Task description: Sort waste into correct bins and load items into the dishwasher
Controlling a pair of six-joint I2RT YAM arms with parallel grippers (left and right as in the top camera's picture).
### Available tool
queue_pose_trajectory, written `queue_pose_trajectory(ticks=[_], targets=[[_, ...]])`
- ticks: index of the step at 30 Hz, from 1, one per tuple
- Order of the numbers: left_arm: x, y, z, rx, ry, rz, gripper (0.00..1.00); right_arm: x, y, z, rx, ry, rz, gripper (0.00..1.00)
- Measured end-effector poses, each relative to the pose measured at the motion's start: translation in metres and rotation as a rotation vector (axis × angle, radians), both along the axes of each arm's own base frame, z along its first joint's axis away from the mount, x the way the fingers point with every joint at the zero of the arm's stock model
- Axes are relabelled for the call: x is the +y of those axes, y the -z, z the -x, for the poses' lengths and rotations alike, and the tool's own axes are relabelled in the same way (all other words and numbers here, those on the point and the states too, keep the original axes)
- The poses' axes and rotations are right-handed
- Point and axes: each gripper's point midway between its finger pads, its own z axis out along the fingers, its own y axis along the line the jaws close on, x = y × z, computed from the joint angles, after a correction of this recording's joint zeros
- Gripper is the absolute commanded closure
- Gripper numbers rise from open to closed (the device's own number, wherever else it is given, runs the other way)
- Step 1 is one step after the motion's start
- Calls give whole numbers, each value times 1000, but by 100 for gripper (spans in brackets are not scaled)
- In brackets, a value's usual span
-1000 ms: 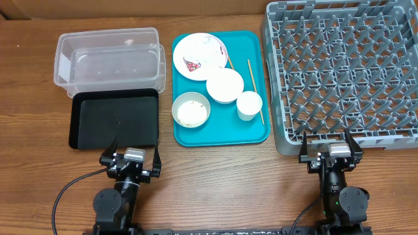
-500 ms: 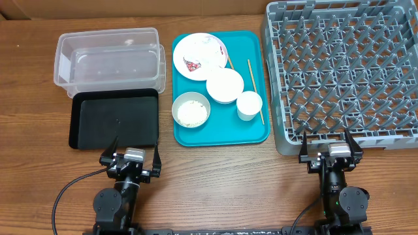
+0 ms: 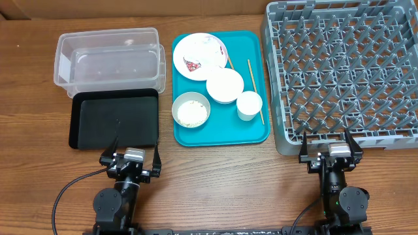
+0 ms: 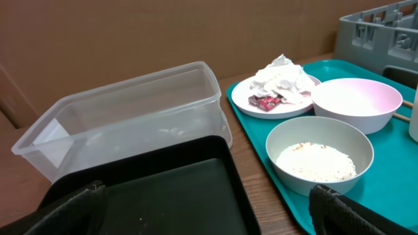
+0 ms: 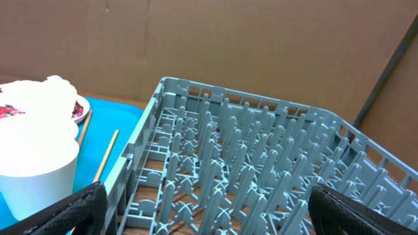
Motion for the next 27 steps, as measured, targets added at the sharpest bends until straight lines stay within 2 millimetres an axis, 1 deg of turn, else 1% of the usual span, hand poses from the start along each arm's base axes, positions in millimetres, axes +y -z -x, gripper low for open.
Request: queue_pose_trajectory(ticks=[10,15,20,23,25,27], targets=[[0,0,0,3,-4,37,0,0,-2,0,-7,0,-6,0],[-2,-1,0,3,6,67,0,2,-11,0,-45,-11,-49,0],[-8,-21,-1,-76,38,83,0,7,-12,0,-48,-42,-63,0],[-9,-26,-1,-93,44,91,0,9,-14,1,-50,-55,-69,0],[-9,-29,0,-96,45,92,0,10,-21,2,-63,-62,-72,0],[-9,-37,1,-111,46,92,0,10,-37,5,-97,-66,-75,0]])
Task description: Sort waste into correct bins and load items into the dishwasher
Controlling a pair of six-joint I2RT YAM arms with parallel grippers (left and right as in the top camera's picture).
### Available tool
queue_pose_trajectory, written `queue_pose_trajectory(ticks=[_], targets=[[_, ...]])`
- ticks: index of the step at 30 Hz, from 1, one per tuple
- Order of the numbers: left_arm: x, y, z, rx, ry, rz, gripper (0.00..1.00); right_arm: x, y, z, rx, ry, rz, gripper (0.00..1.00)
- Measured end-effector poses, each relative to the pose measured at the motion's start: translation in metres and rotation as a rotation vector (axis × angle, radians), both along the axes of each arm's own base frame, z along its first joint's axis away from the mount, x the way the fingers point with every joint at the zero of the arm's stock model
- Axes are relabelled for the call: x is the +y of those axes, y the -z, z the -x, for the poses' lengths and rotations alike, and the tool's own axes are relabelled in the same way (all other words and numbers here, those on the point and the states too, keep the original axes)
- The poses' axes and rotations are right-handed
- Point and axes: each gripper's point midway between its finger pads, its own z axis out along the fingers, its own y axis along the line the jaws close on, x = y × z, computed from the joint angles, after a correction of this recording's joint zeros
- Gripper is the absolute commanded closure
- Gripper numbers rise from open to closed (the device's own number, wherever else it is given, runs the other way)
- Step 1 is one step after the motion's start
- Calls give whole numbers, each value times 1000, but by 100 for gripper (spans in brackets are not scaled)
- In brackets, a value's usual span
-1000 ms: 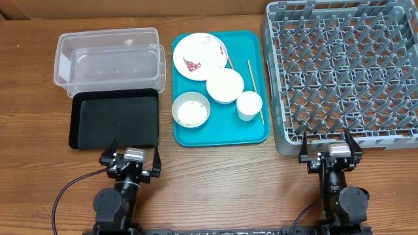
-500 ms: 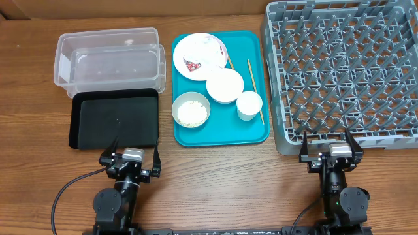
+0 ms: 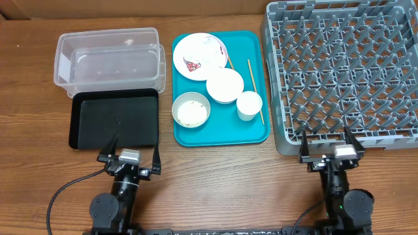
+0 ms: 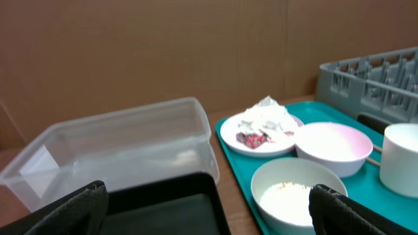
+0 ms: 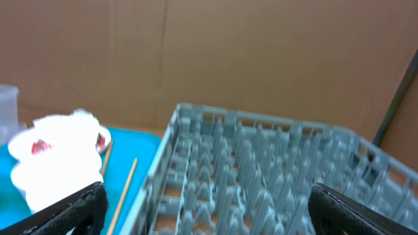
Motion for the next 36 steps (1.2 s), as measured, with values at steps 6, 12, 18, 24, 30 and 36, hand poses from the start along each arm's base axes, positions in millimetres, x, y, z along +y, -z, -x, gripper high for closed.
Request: queue_pose_trajectory(ticks=[6,12,18,24,30,36], targets=[[0,-29,5,-60,4,5,0,-1,-49,12,-105,-4,-17,0],[-1,-50,10,-103,7,7,0,-1,-66,18,-137,-8,-21,0],[-1,-60,13,-125,7,7,0,-2,-76,21,-159,-8,-24,0],[-1,-83,20,-168,9,9,0,-2,-82,24,-171,-8,-25,0],[-5,-99,10,-97,34,5,0,-3,-108,30,-194,-8,-28,0],[-10,-116,-22,113,52,2,0,4,-128,22,-102,-41,-14,0]])
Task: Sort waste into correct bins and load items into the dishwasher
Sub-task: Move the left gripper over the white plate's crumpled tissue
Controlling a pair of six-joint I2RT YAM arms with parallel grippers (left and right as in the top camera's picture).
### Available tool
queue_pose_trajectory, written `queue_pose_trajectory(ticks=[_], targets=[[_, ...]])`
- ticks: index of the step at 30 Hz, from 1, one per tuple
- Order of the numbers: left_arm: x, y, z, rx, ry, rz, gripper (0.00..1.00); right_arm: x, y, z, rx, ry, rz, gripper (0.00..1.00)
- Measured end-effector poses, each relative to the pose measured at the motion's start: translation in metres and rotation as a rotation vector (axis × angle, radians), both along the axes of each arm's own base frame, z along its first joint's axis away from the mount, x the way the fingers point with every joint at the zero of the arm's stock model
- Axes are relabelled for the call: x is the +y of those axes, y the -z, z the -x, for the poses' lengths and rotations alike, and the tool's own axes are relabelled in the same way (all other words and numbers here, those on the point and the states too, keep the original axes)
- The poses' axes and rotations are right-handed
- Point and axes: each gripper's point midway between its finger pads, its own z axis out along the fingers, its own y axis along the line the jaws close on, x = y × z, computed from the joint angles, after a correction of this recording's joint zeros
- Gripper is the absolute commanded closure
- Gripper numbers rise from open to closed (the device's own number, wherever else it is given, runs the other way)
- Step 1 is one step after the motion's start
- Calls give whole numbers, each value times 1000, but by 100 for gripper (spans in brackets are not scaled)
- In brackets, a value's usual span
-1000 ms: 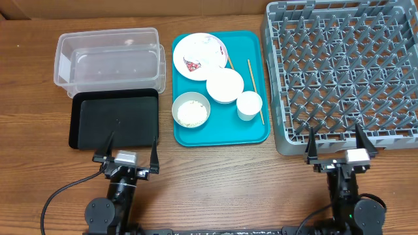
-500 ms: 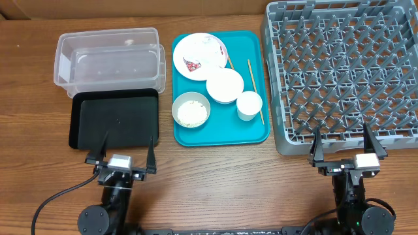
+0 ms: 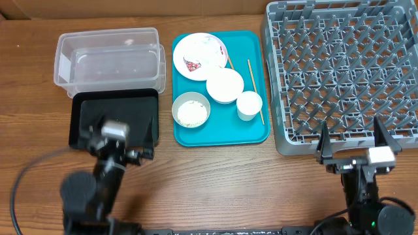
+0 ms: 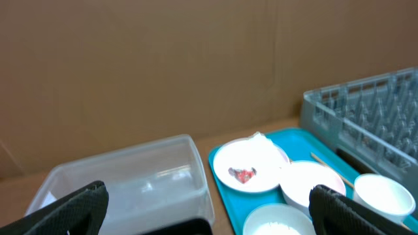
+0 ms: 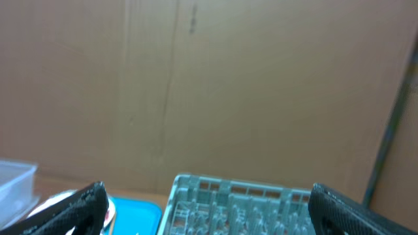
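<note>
A teal tray (image 3: 222,132) holds a plate (image 3: 200,55) with crumpled paper and a red scrap, a pinkish bowl (image 3: 225,85), a bowl of white crumbs (image 3: 191,109), a white cup (image 3: 249,104) and chopsticks (image 3: 255,88). The grey dish rack (image 3: 271,72) stands to its right. My left gripper (image 3: 117,136) hangs open over the near edge of the black tray (image 3: 114,108). My right gripper (image 3: 351,136) is open at the rack's near edge. Each gripper is empty. The left wrist view shows the plate (image 4: 251,173) between open fingers (image 4: 81,203).
A clear plastic bin (image 3: 109,59) sits behind the black tray at the far left. Cardboard walls close off the far side of the table. The right wrist view shows only the rack's far rim (image 5: 241,196) and a strip of the teal tray (image 5: 134,212).
Both arms have risen, so both wrist views now take in more wall and less table. The left gripper now overlaps the black tray's near edge. The right gripper sits further right. Both stay open.
Both grippers sat low and open at the table's near edge, the left before the black tray, the right before the rack. A moment later they were slightly higher. Now both are raised further, still open and empty, and nothing on the table has moved.
</note>
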Motion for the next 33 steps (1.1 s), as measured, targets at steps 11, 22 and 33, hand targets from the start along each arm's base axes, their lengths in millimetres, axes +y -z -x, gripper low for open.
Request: queue_pose_trajectory(ticks=[11,22,33], targets=[[-8,-69,-67,283,21,-14,0,21,-39,-37,293,-97,23,0],[-64,-26,-126,606,105,-154,0,40,-26,-83,712,-159,-7,0],[-110,51,-144,857,250,-34,0,56,20,-104,909,-223,-28,0]])
